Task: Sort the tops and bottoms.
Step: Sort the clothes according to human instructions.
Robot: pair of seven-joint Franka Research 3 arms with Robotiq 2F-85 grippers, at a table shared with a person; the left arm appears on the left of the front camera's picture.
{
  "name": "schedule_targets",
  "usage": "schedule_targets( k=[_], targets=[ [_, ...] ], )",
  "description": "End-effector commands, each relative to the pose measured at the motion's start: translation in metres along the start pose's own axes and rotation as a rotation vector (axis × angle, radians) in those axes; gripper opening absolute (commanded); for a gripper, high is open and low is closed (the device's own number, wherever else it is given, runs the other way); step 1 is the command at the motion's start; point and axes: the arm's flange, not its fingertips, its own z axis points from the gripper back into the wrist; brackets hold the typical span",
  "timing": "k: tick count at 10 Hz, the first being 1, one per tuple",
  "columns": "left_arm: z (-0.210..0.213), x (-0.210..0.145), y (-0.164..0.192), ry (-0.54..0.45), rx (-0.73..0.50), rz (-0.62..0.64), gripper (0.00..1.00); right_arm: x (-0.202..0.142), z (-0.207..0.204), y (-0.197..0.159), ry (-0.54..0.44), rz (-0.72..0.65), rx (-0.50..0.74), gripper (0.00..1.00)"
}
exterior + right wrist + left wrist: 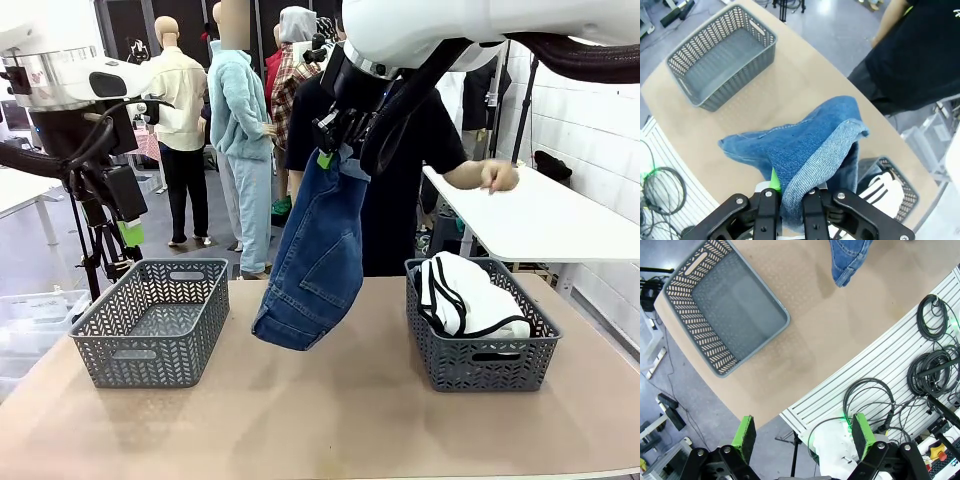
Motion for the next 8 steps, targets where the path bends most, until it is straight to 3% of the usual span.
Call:
schedule_targets(
  k=[1, 8],
  targets=[
    [0.0017, -0.0006, 0.0014, -0.007, -0.009, -0.019, 1.0, 0.0017, 0.0041, -0.0006, -0.007, -0.001, -0.003, 0.0],
    [0.0017, -0.0006, 0.0014, -0.007, -0.009, -0.019, 1.0, 0.0017, 0.0041, -0.0006, -0.007, -0.001, -0.003, 0.0]
  ],
)
